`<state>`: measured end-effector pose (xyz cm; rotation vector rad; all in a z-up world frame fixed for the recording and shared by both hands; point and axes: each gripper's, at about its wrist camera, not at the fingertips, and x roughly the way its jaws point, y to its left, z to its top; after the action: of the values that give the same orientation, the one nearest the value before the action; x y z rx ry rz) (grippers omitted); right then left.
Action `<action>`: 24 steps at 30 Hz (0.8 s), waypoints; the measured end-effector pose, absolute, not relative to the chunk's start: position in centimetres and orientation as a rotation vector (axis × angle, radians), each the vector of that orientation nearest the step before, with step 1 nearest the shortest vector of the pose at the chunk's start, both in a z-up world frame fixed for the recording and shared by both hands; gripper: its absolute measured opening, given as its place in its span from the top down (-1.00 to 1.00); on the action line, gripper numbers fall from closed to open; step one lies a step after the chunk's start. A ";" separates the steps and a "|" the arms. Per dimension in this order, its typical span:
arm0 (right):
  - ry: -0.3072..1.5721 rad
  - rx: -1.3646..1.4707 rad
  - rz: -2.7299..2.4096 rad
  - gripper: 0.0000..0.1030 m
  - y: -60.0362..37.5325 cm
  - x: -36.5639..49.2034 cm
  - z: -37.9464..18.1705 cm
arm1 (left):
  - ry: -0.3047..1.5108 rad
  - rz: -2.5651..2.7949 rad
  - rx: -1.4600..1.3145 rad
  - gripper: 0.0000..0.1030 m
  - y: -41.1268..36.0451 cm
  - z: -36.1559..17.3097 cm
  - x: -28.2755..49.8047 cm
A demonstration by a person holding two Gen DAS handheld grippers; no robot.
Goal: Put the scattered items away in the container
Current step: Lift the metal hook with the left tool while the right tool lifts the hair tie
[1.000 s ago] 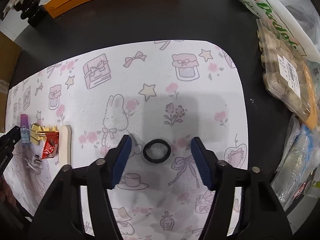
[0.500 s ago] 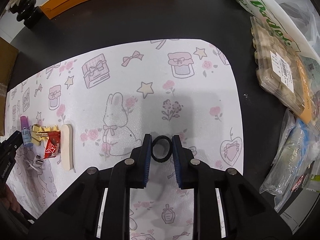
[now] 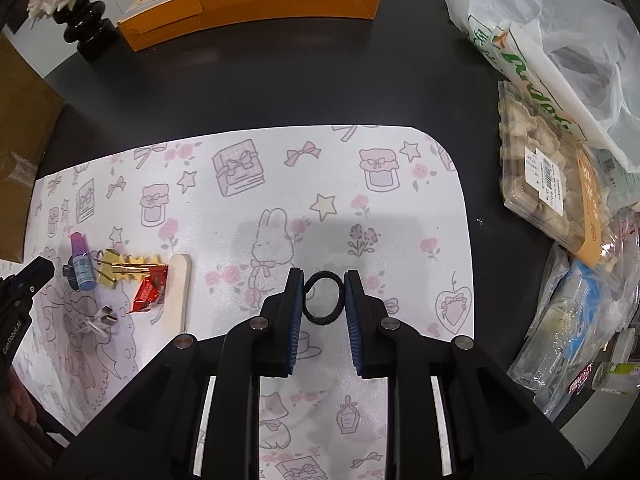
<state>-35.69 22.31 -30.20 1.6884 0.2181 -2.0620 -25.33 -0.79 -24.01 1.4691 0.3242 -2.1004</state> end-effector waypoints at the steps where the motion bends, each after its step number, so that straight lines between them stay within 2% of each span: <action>1: 0.215 1.685 -2.062 0.59 22.3 -35.7 -30.1 | 0.326 -2.101 1.467 0.80 -0.8 -23.9 -25.2; 7: 0.214 1.675 -2.066 0.59 21.6 -35.9 -28.7 | 0.341 -2.096 1.474 0.84 -0.7 -23.6 -25.1; 11: 0.212 1.676 -2.063 0.59 22.3 -35.8 -29.7 | 0.370 -2.084 1.483 0.82 -0.8 -24.0 -24.8; 14: 0.219 1.677 -2.055 0.59 22.3 -35.7 -29.8 | 0.384 -2.082 1.494 0.60 -0.8 -24.3 -24.7; 16: 0.227 1.678 -2.049 0.59 22.3 -35.6 -29.9 | 0.379 -2.068 1.506 0.14 -1.0 -24.6 -24.9; 18: 0.235 1.680 -2.043 0.59 22.2 -35.5 -30.0 | 0.400 -2.059 1.517 -0.11 -1.4 -25.0 -25.1; 24: 0.241 1.681 -2.032 0.59 22.0 -35.5 -30.1 | 0.396 -2.020 1.542 -0.06 -2.1 -26.2 -25.6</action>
<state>-35.47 22.04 -30.13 1.6811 0.2411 -2.0320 -25.64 -2.13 -26.19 1.5420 0.3956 -2.0200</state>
